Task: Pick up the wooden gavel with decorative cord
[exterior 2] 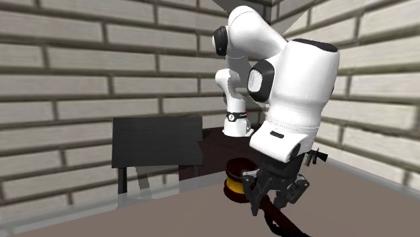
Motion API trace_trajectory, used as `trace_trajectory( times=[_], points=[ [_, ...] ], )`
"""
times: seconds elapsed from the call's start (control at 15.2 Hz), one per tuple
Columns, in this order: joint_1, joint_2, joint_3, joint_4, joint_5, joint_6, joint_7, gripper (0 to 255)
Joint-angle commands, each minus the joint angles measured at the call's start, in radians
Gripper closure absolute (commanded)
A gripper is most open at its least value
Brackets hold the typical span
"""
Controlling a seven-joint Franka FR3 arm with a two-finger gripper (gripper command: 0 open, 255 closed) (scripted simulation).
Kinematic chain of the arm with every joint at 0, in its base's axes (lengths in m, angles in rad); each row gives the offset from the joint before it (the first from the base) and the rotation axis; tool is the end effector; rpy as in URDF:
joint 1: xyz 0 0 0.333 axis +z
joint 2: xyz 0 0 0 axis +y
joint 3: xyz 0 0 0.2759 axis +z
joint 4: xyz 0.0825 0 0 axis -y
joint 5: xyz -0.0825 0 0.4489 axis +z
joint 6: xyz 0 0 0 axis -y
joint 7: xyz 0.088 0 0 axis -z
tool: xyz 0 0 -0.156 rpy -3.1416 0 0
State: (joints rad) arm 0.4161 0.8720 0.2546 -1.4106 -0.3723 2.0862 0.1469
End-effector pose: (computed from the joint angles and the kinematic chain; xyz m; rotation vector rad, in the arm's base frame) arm 0.5931 0.4132 0.0614 2.8137 0.9692 -0.1570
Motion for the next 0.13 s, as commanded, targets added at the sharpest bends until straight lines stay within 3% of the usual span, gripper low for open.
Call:
trace_trajectory(
  times=[0.0,0.07],
  points=[
    [-0.001,-0.01,0.002,0.001,0.002,-0.01,-0.002,255],
    [-0.001,-0.01,0.002,0.001,0.002,-0.01,-0.002,255]
  ],
)
